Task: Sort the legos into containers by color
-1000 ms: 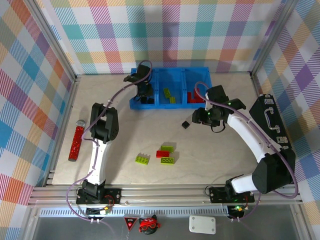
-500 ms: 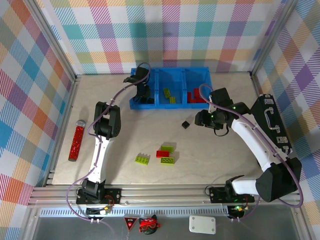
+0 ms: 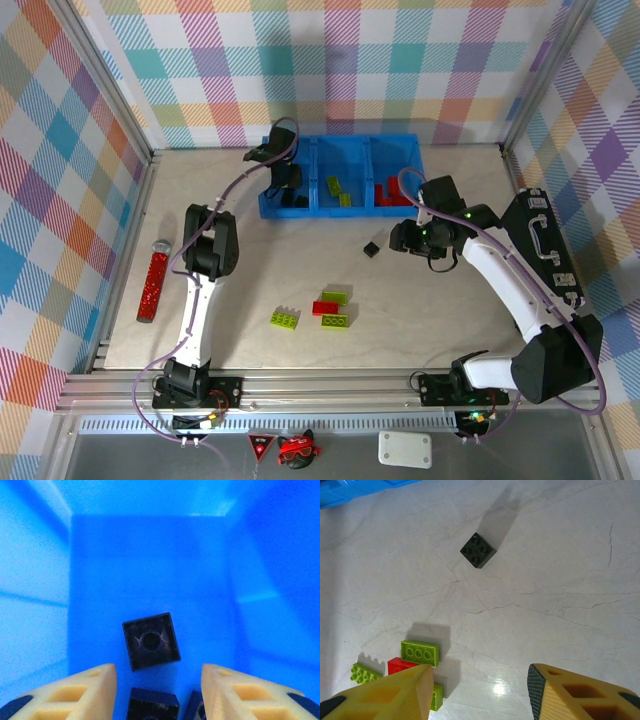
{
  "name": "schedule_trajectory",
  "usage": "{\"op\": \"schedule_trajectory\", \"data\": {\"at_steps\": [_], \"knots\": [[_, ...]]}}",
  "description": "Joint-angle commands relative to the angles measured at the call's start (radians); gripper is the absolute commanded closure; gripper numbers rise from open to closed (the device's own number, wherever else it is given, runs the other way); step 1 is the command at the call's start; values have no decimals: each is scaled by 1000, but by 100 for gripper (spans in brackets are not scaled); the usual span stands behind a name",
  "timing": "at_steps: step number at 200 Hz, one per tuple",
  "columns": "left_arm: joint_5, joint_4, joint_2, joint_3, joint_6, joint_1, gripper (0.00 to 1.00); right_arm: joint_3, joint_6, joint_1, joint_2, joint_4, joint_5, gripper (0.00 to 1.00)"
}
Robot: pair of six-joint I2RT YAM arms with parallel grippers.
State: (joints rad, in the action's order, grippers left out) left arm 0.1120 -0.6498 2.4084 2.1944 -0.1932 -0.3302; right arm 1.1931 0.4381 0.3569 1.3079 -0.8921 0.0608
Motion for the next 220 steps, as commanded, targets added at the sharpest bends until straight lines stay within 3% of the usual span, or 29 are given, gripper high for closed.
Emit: {"op": "schedule_trajectory", "data": {"at_steps": [1,142,220], "knots": [[-24,16,-81,-13,-3,5,51,35,16,14,13,-13,-9,46],[-168,82,-403,-258,-76,-5,55,35,15,57,142,104,-14,46],[-331,-25,-560,-370,-119,-11,55,67,-35,72,229,115,-21,46]]}}
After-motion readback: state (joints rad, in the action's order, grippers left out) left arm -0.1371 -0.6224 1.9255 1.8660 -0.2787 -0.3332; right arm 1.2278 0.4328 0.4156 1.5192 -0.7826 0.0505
